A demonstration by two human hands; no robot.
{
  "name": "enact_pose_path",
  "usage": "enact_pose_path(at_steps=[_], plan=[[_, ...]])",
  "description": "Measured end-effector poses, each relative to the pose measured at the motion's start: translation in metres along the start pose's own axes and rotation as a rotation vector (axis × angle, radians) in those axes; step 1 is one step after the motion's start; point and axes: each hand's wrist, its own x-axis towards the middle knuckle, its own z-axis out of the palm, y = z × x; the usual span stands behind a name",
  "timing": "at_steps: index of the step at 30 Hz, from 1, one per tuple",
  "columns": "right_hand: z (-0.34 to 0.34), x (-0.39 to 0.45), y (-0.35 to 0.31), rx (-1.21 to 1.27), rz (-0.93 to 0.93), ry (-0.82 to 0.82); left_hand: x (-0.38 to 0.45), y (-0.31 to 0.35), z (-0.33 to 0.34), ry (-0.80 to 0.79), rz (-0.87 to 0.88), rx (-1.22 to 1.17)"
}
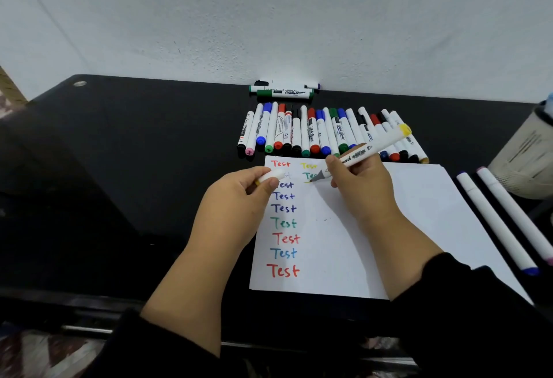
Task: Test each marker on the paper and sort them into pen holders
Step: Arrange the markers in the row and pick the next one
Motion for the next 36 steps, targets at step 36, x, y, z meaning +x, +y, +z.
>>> enact_pose_path(at_steps=[36], plan=[[-0.0025, 0.0029, 0.0052, -0.017, 0.046, 0.046, -0.001, 0.0011, 0.0038, -0.033, 0.007, 0.048]])
